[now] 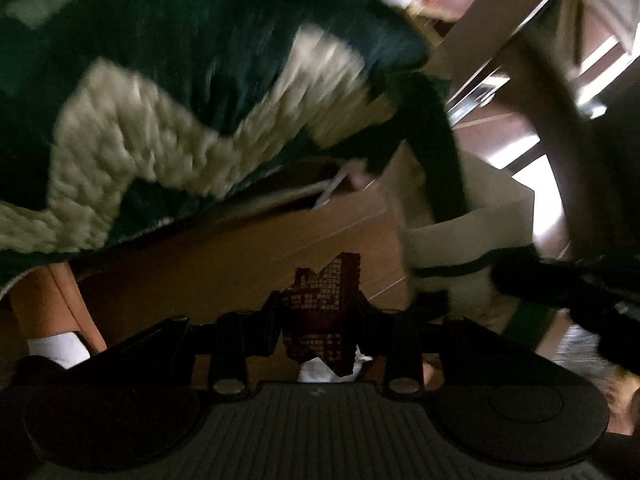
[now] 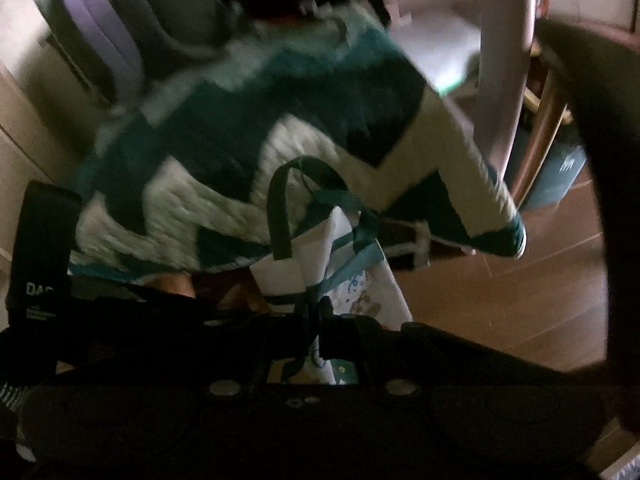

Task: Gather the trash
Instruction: 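Lift the tote bag with both tools and carry it over the green bin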

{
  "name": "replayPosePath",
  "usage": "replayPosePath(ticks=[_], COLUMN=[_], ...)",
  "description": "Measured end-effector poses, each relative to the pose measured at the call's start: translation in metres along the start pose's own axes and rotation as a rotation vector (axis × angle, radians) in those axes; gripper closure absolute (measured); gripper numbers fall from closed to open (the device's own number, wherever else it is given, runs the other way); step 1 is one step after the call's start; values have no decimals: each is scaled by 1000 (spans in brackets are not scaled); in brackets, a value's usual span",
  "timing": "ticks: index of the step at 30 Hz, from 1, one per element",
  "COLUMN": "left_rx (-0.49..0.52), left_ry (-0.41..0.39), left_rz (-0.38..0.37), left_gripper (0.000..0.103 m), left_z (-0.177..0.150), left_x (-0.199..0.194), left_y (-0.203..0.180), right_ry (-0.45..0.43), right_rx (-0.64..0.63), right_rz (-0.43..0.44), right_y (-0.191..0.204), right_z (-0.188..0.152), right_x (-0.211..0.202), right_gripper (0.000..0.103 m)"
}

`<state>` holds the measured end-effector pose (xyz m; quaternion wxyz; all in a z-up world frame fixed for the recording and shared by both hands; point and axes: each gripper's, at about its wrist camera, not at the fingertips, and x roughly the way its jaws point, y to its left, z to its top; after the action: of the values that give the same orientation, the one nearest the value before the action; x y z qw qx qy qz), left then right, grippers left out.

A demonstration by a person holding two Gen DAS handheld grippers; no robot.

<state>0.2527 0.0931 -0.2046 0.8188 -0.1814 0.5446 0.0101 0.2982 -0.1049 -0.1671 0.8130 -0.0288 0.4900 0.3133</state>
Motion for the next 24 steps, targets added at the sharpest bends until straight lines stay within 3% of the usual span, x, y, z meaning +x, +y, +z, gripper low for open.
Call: replayPosePath(ticks=[8,13,24], left_rx=[53,106,246], left_ry=[-170,-273,-455], left_rz=[-46,-75,-163], left_gripper=[68,68,68], left_z=[6,13,50], left_x=[-89,-152,-254], left_y=[-62,-98,-209], right_ry=[-171,-302,-585], right_rx=[-6,-47,-38], right_rz=[19,-15,-120], right_y=[18,21,-13], right_z=[11,22,61], right_x=[-117,-196,-345], right_gripper=[100,100,100])
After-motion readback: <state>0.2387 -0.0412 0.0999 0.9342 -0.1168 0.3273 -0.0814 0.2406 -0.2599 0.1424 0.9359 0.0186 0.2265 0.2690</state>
